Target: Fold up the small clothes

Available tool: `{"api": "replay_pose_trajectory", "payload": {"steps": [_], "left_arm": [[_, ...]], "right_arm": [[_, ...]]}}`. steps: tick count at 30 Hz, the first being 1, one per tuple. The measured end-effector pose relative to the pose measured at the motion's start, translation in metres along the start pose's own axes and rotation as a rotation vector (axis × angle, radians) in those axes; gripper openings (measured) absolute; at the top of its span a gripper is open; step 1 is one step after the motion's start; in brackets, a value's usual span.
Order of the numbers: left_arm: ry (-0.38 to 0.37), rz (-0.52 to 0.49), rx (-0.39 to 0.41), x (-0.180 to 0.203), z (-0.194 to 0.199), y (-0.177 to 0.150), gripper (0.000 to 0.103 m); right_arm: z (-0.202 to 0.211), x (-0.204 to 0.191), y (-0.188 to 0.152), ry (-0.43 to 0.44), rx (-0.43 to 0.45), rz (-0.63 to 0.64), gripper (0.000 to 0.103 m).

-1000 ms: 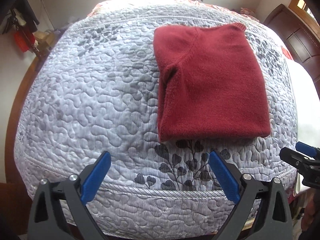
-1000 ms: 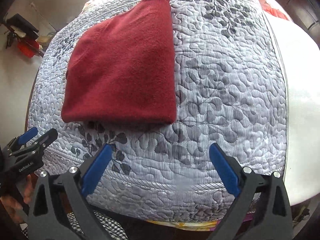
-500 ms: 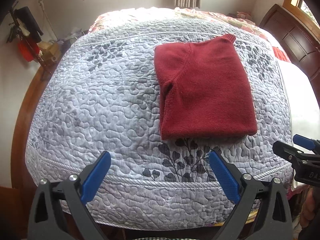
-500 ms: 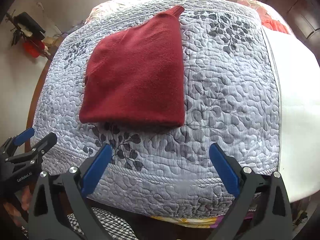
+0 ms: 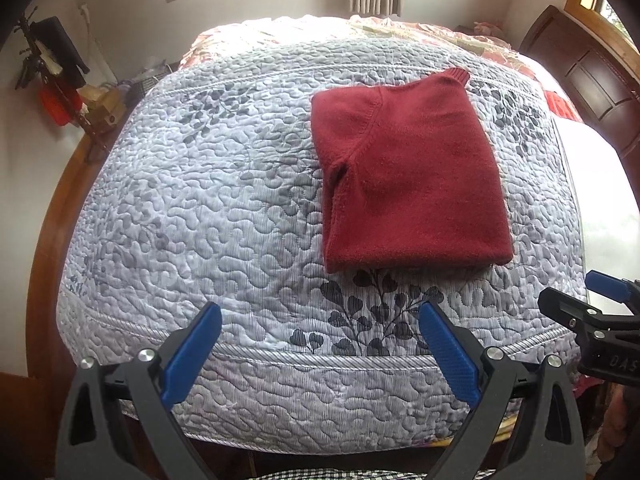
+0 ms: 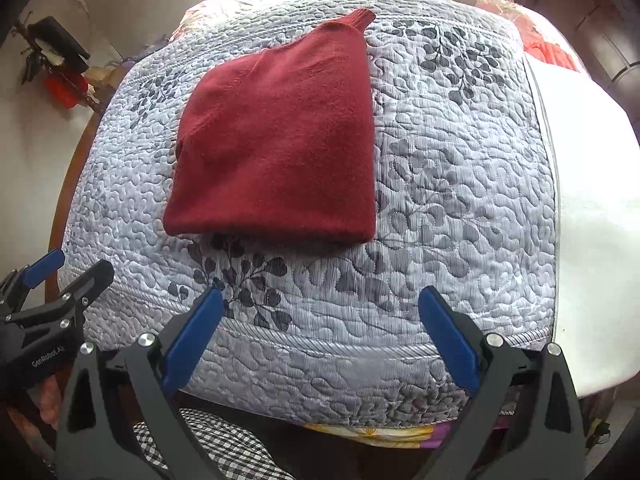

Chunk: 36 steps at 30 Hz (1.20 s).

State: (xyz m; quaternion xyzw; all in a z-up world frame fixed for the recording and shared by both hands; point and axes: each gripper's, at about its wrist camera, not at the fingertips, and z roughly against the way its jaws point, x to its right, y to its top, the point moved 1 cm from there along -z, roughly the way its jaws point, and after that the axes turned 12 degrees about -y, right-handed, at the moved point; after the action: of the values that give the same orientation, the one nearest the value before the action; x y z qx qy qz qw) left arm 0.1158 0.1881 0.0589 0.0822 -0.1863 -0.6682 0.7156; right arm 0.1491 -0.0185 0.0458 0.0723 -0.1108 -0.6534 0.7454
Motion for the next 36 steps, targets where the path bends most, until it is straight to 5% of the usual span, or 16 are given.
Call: {"api": "replay_pose_trajectory", "payload": {"steps": [15, 28, 36], "left_arm": [[0.005, -0.004, -0.031, -0.002, -0.01, -0.003, 0.099], [0.009, -0.016, -0.046, 0.001, -0.014, -0.004, 0.099], [0.013, -0.017, -0.051, 0.002, -0.017, -0.002, 0.099]], "right_arm": [[0.018, 0.007, 0.009, 0.046, 0.082, -0.052, 0.1], [0.01, 0.006, 0.008, -0.108, 0.083, -0.036, 0.1], [0.0, 0.003, 0.008, -0.133, 0.056, -0.027, 0.1]]}}
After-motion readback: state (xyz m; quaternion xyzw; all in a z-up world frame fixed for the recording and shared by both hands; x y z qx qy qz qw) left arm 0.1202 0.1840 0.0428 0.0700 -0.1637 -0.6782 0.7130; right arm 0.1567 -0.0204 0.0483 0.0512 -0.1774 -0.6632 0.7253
